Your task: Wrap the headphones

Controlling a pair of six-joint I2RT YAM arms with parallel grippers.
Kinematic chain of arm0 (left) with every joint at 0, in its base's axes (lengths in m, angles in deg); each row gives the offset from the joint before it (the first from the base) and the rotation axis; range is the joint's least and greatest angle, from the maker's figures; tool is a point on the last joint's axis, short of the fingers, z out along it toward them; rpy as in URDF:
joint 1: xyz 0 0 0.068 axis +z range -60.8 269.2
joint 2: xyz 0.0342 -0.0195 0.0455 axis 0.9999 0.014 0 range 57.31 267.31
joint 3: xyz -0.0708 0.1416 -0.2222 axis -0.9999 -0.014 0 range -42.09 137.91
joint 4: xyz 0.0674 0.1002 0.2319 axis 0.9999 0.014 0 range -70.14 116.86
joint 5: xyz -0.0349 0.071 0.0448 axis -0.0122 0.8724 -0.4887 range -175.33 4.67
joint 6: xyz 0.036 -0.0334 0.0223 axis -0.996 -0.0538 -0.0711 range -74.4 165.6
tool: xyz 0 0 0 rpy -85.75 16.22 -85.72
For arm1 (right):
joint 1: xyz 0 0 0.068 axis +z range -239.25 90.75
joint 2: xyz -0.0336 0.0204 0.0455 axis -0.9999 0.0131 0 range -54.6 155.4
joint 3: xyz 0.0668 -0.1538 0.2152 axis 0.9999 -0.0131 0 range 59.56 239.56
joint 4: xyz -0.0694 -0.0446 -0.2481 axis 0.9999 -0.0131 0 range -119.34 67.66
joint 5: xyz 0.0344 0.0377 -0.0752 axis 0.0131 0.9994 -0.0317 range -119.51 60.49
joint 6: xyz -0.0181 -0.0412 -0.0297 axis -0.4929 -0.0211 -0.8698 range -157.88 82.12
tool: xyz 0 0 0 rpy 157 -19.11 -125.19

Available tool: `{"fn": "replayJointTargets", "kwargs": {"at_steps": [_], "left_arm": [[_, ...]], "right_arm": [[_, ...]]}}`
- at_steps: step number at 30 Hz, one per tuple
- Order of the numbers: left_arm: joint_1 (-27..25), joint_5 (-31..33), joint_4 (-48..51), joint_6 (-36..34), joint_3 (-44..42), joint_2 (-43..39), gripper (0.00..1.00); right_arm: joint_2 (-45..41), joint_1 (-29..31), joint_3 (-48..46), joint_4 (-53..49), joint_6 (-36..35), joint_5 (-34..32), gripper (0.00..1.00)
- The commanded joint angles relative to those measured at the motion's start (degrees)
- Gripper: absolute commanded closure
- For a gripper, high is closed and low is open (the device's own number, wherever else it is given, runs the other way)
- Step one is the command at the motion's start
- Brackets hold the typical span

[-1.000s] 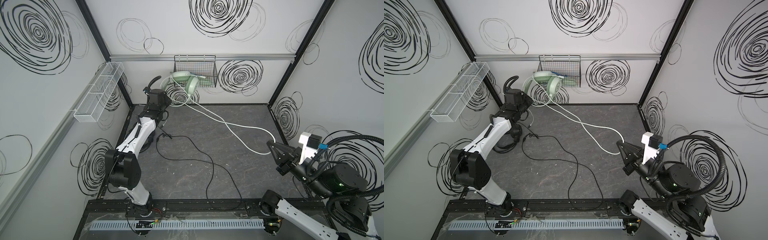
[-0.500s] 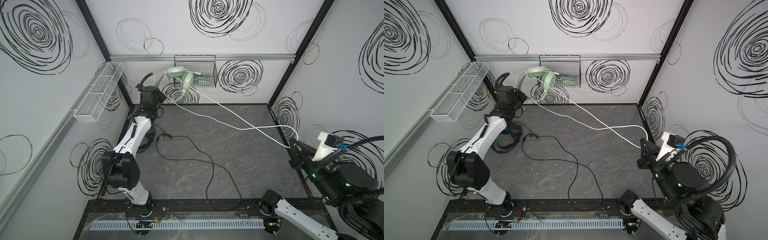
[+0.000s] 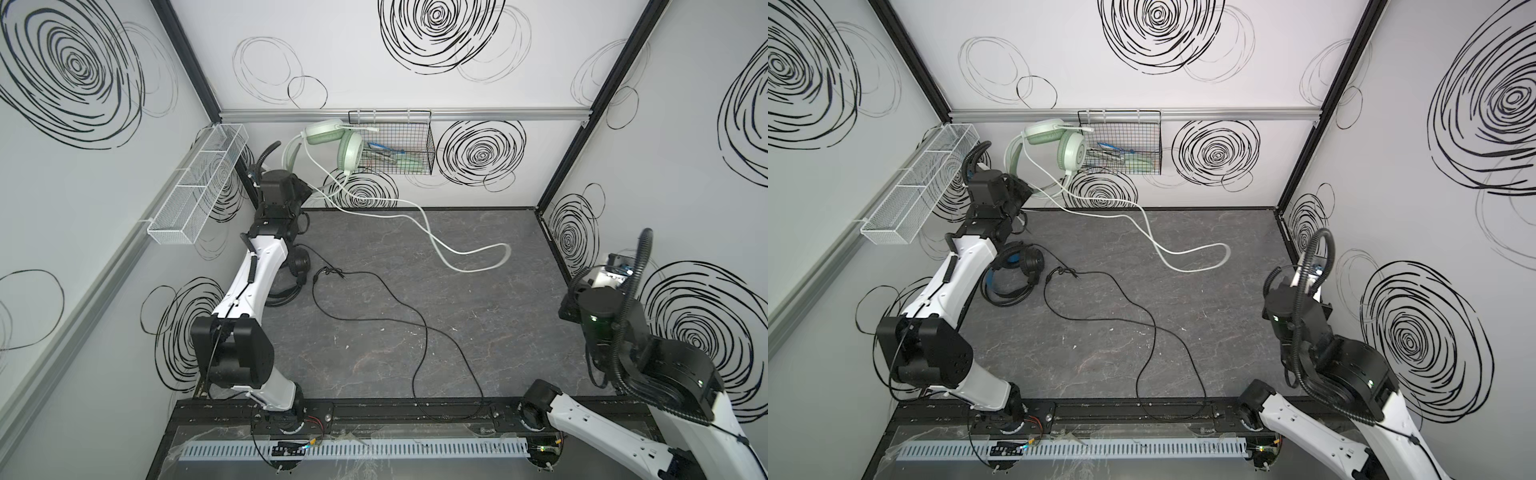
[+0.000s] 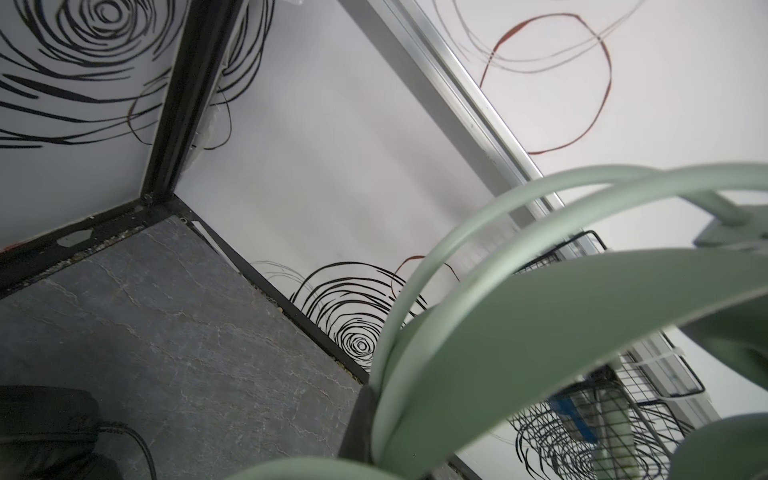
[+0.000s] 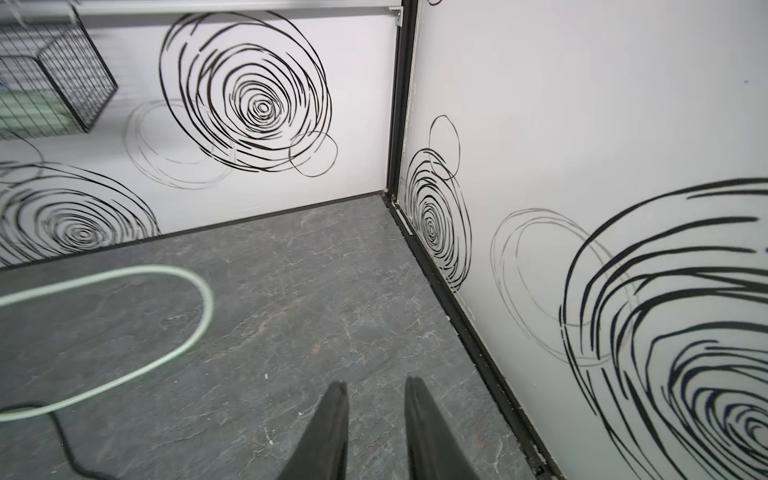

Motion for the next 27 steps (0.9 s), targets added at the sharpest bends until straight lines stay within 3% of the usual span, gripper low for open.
{"fn": "replayJointTargets", "kwargs": {"at_steps": [1,4,6,9,13,17,19,23,27], "left_arm": [[0.2,-1.7,-8.5,-0.8,2.0,-3.1,1.0],[-0.4,-3.2,-8.0,-1.9,1.5,-3.6,1.0],[-0.9,-3.9,-7.4,-2.5,0.6,-4.4,1.0],[-2.6,-3.9,-5.1,-3.2,0.2,-5.2,1.0],[-5.9,-3.3,-0.2,-2.9,0.9,-5.9,1.0],[-9.7,-3.0,8.4,-3.7,5.7,-4.9,1.0],[-12.2,-1.3,13.0,-5.5,8.6,-4.6,1.0],[-17.2,2.2,18.3,-9.0,12.5,-5.0,1.0],[-21.0,2.3,20.4,-8.1,13.4,-6.1,1.0]], "right_arm": [[1.4,-0.8,-5.2,5.8,-2.8,-1.1,0.7],[1.4,-4.5,-8.4,14.9,-7.0,7.3,0.62],[0.0,-5.5,-10.4,25.9,-14.7,15.3,0.5],[-2.1,-5.6,-14.2,44.4,-23.6,34.2,0.28],[5.0,-5.4,-12.8,54.3,-24.7,57.1,0.18],[11.6,-5.6,-14.1,69.9,-21.8,71.3,0.17],[16.4,-5.5,-11.9,72.3,-21.9,76.2,0.18],[22.5,-6.0,-11.7,77.7,-22.0,80.8,0.19],[25.9,-7.4,-15.0,84.1,-19.4,85.3,0.26]]}}
